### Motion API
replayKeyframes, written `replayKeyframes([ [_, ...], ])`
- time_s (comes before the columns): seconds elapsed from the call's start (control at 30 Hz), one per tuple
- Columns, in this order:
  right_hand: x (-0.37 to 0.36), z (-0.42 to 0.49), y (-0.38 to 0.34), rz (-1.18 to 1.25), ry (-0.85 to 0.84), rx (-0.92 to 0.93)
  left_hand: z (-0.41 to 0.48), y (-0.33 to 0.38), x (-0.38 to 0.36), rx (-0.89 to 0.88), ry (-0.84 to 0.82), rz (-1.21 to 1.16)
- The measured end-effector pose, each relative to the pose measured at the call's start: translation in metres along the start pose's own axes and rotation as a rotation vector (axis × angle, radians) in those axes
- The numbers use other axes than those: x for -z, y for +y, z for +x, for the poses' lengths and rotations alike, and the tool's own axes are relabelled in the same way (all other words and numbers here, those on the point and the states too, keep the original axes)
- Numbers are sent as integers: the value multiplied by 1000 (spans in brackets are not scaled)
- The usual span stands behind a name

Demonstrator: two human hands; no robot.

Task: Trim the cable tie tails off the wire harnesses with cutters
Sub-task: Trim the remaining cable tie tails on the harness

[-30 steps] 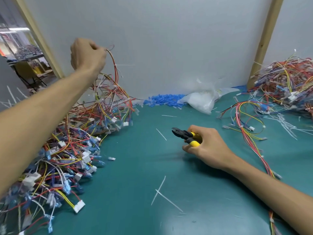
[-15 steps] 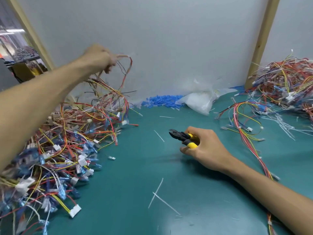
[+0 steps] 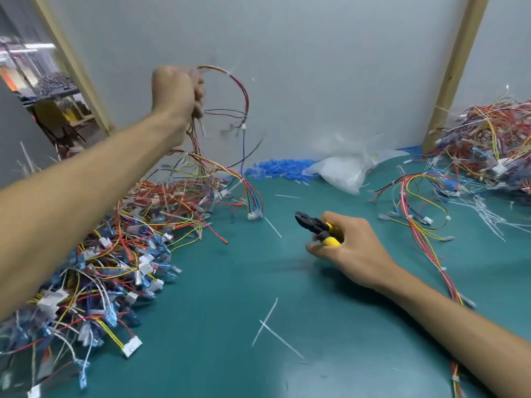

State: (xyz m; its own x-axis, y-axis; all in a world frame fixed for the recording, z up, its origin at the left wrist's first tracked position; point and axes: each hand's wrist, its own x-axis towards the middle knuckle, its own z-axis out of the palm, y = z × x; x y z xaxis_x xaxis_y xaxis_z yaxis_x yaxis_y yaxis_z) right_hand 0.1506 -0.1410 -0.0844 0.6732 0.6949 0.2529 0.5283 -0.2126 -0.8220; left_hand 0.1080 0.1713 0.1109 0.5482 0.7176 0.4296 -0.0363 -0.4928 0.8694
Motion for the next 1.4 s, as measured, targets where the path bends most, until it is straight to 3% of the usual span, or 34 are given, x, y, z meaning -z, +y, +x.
replayKeyframes([
  [0.07, 2, -2, 0, 22, 25, -6, -8, -1, -6, 15, -94, -6],
  [0.13, 1, -2, -2, 36, 33, -6, -15, -5, -6, 199, -365, 127],
  [0.17, 1, -1, -2, 51, 41, -11, -18, -7, -5, 300, -423, 164],
  [0.23, 2, 0, 0, 91, 62, -12, -21, -7, -2, 317, -349, 114],
  [0.3, 2, 0, 3, 129, 101, -9, -35, -3, -6, 84, -270, 81],
  [0.43, 9, 5, 5, 581, 150, -86, -117, -13, -26, -369, -675, 344],
  [0.53, 11, 7, 2, 878, 68, -171, -176, -29, -36, -725, -721, 635],
  [0.6, 13, 8, 2, 1017, 5, -198, -204, -38, -40, -844, -714, 752],
  [0.7, 19, 7, 2, 815, -18, -201, -215, -50, -39, -871, -635, 807],
  [0.83, 24, 0, -3, 497, -216, -109, -199, -50, -25, -978, -507, 827],
  [0.93, 23, -7, -9, 263, -313, -10, -184, -48, -8, -1127, -453, 1024],
  [1.0, 18, -6, -10, 252, -244, 5, -174, -49, 6, -1072, -371, 999],
  [1.07, 18, -1, -9, 457, -81, -91, -164, -52, 16, -923, -270, 928],
  [1.13, 25, 5, -8, 711, 20, -187, -155, -59, 22, -667, -254, 911],
  [1.2, 30, 8, -7, 874, 48, -243, -149, -69, 27, -366, -391, 965],
  [1.27, 32, 9, -6, 1006, 56, -283, -146, -80, 34, -185, -563, 1013],
  [1.4, 29, 11, -6, 1191, 119, -369, -141, -86, 42, -227, -635, 1042],
])
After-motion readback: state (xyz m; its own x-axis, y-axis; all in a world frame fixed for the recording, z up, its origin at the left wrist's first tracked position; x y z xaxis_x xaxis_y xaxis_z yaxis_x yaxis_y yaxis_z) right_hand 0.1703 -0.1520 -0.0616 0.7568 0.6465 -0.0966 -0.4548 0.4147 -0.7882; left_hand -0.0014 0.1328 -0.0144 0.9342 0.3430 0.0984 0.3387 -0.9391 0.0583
